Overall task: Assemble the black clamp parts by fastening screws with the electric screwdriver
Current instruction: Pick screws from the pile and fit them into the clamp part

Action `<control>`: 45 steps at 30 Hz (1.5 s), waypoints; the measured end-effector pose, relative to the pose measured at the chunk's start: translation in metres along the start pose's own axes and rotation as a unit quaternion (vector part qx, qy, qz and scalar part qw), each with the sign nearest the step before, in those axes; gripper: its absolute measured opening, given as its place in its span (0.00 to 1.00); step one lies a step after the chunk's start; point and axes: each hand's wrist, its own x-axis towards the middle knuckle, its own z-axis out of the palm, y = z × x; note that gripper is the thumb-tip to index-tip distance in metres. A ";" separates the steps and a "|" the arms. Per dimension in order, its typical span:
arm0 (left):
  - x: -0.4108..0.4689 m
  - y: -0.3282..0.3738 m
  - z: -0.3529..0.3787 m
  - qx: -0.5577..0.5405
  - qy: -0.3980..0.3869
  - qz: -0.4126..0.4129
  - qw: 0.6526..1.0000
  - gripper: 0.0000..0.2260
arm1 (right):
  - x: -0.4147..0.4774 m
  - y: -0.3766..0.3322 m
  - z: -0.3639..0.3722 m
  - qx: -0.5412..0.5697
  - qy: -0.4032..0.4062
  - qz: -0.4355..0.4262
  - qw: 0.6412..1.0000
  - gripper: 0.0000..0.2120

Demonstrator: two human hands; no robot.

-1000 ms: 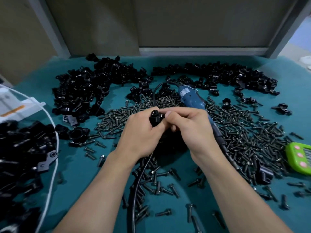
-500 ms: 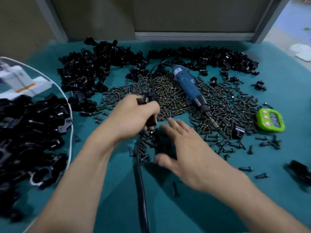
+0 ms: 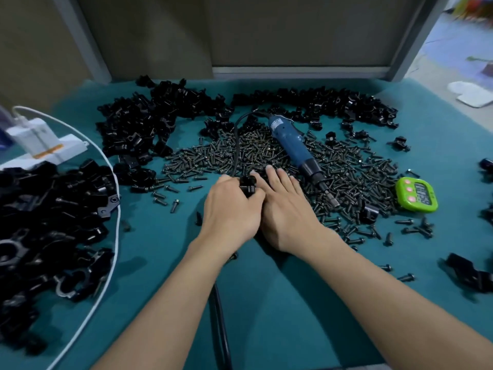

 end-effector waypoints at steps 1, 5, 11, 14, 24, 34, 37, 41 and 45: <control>0.006 0.002 0.005 -0.023 0.016 -0.014 1.000 0.11 | 0.010 0.003 0.000 0.000 0.008 0.005 1.000 0.36; 0.031 0.014 0.025 -0.097 0.088 -0.052 0.990 0.11 | 0.048 0.012 0.001 -0.004 0.036 0.033 0.999 0.41; 0.064 0.029 0.039 -0.153 0.127 -0.077 0.977 0.18 | 0.088 0.021 0.002 0.021 0.099 0.061 0.993 0.35; 0.076 0.030 0.033 -0.180 0.092 -0.092 0.975 0.12 | 0.097 0.030 -0.007 0.116 0.101 0.058 0.986 0.22; 0.083 -0.014 -0.012 -0.314 0.081 -0.078 0.943 0.11 | 0.084 0.034 -0.039 0.628 0.177 0.144 0.744 0.22; 0.071 -0.016 -0.007 -0.179 0.026 0.127 0.975 0.12 | 0.072 0.011 -0.019 0.645 0.091 0.011 0.759 0.16; 0.073 -0.017 -0.009 -0.168 0.007 0.144 0.975 0.20 | 0.071 0.010 -0.021 0.693 0.085 0.005 0.716 0.15; 0.072 -0.013 -0.012 -0.162 -0.008 0.171 0.972 0.22 | 0.075 0.010 -0.022 0.729 0.094 0.013 0.677 0.07; 0.071 -0.011 -0.011 -0.120 -0.038 0.156 0.980 0.19 | 0.079 0.009 -0.015 0.674 0.171 0.076 0.714 0.13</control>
